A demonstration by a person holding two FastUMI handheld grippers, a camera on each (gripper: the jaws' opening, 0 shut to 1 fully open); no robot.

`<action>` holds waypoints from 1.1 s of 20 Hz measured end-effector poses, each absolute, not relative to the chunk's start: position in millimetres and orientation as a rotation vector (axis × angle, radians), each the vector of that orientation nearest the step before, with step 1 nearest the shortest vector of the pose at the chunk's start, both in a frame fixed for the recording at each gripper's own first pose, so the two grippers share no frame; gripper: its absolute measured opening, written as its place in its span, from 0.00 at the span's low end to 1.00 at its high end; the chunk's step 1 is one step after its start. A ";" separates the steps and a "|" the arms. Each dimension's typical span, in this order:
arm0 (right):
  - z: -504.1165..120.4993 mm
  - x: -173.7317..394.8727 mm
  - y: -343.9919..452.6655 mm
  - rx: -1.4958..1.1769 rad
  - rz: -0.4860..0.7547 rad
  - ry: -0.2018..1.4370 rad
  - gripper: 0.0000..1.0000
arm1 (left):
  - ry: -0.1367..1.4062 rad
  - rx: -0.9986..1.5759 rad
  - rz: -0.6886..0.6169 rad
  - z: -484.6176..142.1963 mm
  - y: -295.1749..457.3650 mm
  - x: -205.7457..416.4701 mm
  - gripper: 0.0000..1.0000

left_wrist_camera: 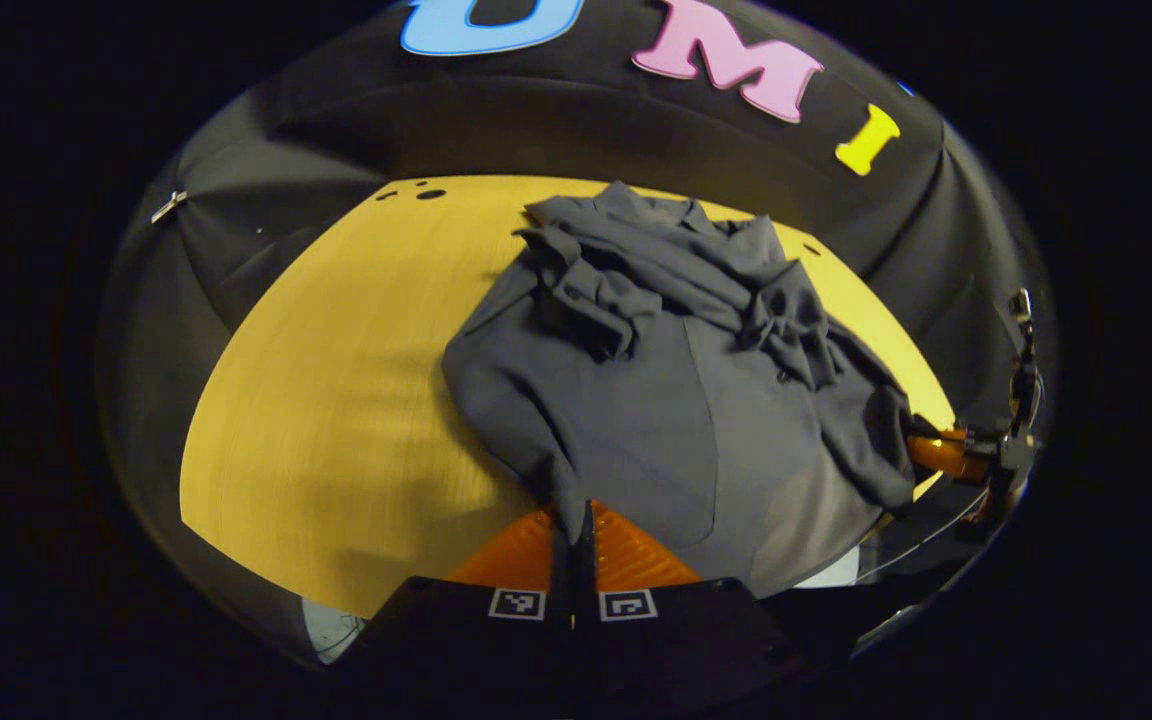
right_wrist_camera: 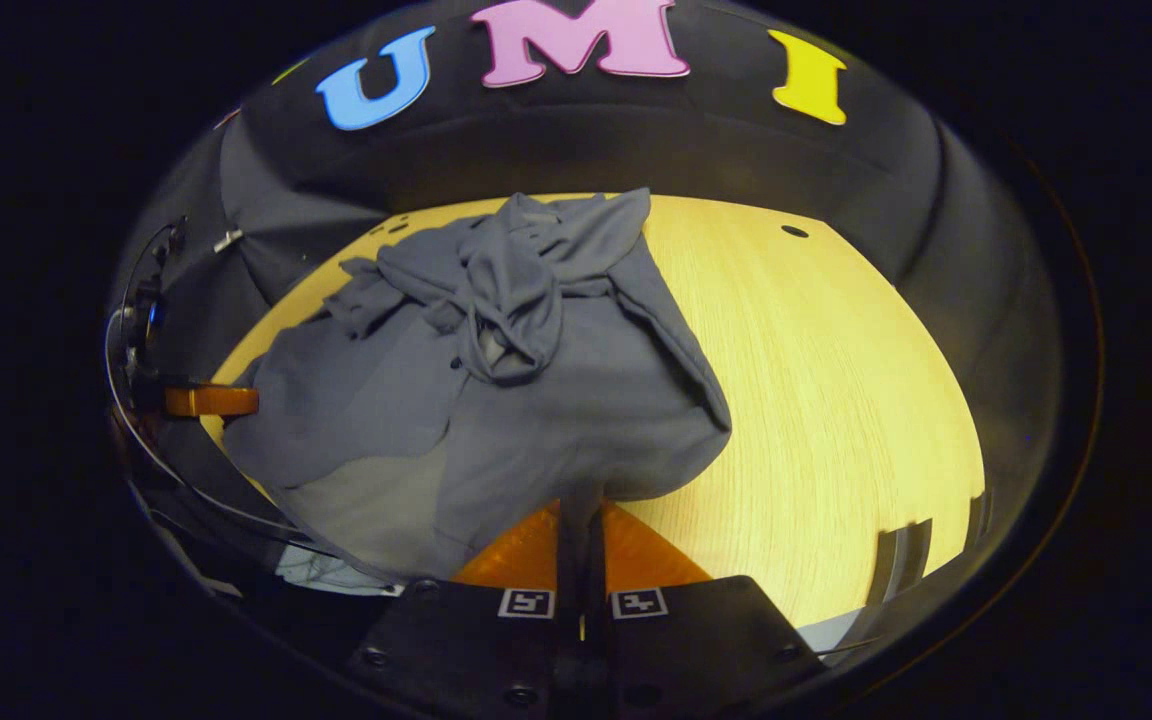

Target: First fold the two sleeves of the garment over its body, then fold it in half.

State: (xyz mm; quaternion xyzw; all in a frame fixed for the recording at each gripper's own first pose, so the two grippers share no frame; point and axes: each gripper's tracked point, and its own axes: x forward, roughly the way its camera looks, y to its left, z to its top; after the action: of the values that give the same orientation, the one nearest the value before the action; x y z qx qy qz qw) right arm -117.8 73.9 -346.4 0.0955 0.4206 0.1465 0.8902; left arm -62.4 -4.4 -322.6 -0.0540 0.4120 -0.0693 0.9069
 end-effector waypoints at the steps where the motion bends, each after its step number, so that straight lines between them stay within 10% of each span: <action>1: -338.1 -111.5 69.8 0.219 0.284 0.854 0.06 | 0.829 -0.125 -0.141 -312.1 -6.6 -56.5 0.06; 22: -200.7 94.3 44.6 0.391 0.172 0.440 0.06 | 0.477 -0.353 -0.118 -159.6 -10.6 119.9 0.05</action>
State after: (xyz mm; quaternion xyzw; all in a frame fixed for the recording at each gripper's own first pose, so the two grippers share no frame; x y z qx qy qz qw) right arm 94.3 44.6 -200.7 0.1926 0.2165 0.0846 0.9533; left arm 119.9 -10.6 -159.6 -0.1737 0.2349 -0.0580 0.9546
